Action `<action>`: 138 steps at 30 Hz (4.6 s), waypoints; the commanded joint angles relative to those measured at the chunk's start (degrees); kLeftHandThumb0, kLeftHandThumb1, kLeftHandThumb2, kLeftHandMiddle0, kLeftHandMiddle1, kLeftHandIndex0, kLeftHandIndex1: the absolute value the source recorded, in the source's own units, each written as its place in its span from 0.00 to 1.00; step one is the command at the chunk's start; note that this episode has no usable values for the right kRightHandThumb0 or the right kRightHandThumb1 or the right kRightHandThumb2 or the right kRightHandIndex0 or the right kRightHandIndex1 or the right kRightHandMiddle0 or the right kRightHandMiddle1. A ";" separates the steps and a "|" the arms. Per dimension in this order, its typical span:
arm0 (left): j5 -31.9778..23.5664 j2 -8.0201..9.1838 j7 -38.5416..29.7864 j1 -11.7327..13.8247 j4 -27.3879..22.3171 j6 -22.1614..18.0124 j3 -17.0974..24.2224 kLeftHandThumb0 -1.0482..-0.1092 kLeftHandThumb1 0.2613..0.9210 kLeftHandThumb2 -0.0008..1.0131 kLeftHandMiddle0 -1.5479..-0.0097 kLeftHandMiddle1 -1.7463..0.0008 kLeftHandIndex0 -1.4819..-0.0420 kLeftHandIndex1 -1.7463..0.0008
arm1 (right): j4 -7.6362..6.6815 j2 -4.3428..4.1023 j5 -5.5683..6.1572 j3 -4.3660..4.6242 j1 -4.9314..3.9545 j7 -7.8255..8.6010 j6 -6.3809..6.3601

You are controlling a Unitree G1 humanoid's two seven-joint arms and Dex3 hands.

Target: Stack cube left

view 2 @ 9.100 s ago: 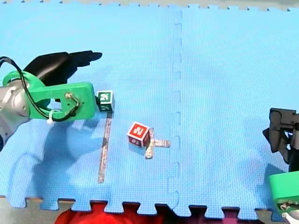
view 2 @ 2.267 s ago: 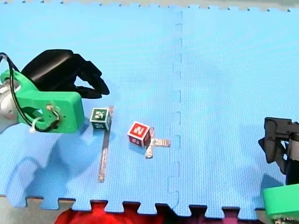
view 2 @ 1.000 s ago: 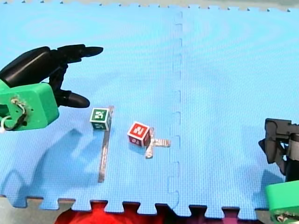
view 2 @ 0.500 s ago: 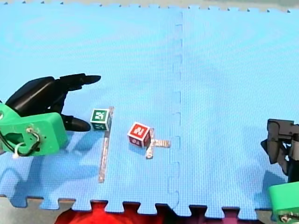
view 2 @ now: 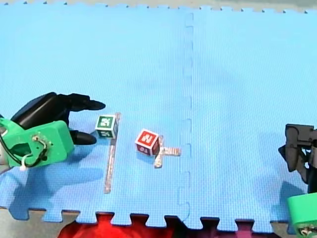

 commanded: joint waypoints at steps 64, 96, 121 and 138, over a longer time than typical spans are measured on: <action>4.62 -4.96 7.74 -4.14 5.55 9.34 -4.81 0.74 0.80 0.00 0.36 0.00 0.33 0.43 | -4.53 -0.11 -0.67 -0.75 2.97 -1.19 0.44; 8.32 1.33 18.19 -4.68 -4.10 -9.50 -5.98 0.59 0.83 0.01 0.42 0.00 0.18 0.88 | -4.21 0.70 -1.75 -0.46 2.33 -1.89 1.03; -5.13 1.81 -6.65 -6.28 -16.64 -4.81 1.63 0.61 0.80 0.00 0.40 0.00 0.12 0.96 | -4.39 2.36 -1.48 0.65 2.38 -1.69 3.44; -14.46 -8.45 -20.32 -7.37 -2.29 1.39 6.18 0.61 0.81 0.00 0.39 0.00 0.13 0.98 | -3.33 2.10 -1.67 0.69 1.96 -2.53 3.08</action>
